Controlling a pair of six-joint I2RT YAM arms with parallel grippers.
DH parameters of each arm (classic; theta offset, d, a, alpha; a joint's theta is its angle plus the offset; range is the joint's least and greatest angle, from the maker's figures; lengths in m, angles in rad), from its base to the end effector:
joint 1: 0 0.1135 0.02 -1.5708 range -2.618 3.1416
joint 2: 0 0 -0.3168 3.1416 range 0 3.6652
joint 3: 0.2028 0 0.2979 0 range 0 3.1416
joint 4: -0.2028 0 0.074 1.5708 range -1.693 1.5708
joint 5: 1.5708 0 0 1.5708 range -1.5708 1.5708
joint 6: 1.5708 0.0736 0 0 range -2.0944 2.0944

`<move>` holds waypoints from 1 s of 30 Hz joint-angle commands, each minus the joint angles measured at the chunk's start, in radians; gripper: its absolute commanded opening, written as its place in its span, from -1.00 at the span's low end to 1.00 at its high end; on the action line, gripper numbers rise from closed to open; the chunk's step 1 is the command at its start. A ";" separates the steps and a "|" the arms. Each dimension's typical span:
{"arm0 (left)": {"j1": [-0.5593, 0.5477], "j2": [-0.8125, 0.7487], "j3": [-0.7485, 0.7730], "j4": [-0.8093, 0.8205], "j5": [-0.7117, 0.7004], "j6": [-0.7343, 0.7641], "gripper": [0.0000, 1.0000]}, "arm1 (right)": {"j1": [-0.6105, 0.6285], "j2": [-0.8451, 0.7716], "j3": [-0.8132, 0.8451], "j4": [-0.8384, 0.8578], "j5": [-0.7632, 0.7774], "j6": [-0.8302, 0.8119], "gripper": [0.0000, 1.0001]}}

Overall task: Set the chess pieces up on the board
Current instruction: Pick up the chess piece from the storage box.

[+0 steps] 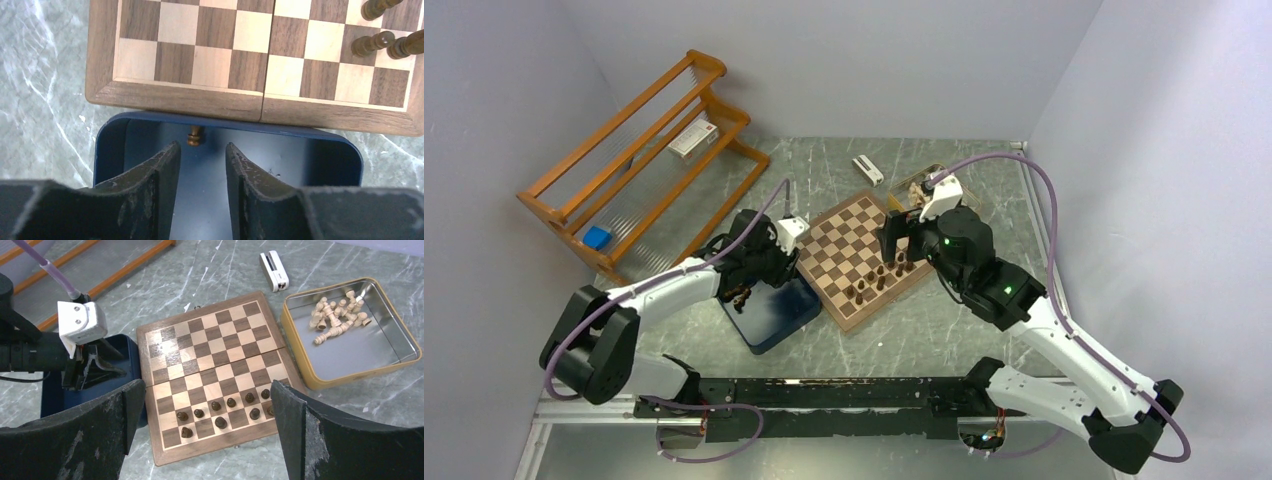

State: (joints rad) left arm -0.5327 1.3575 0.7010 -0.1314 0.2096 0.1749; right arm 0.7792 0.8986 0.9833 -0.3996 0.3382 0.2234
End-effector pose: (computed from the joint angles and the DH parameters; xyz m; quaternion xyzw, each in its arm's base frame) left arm 0.2710 -0.1776 0.1891 0.3559 0.8485 -0.1627 0.3562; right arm 0.1913 0.1546 0.4014 -0.1238 0.7942 0.1589 0.5733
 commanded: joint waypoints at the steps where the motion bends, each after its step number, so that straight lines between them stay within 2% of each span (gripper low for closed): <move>1: 0.002 0.047 -0.008 0.099 0.045 0.082 -0.20 | -0.005 -0.027 -0.008 0.036 0.026 -0.012 1.00; 7: 0.002 0.094 -0.009 0.115 0.066 0.088 -0.38 | -0.005 -0.054 -0.015 0.045 0.022 -0.002 1.00; 19: 0.002 0.172 0.000 0.102 0.094 0.156 -0.36 | -0.005 -0.061 -0.023 0.067 -0.016 0.016 1.00; 25: 0.002 0.180 0.003 0.096 0.085 0.167 -0.49 | -0.005 -0.068 -0.023 0.056 -0.017 0.015 1.00; 30: 0.002 0.197 0.007 0.095 0.075 0.161 -0.45 | -0.005 -0.077 -0.031 0.063 -0.025 0.023 1.00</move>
State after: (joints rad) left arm -0.5327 1.5364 0.6907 -0.0525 0.2588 0.3187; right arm 0.7788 0.8444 0.9680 -0.3637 0.3214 0.2310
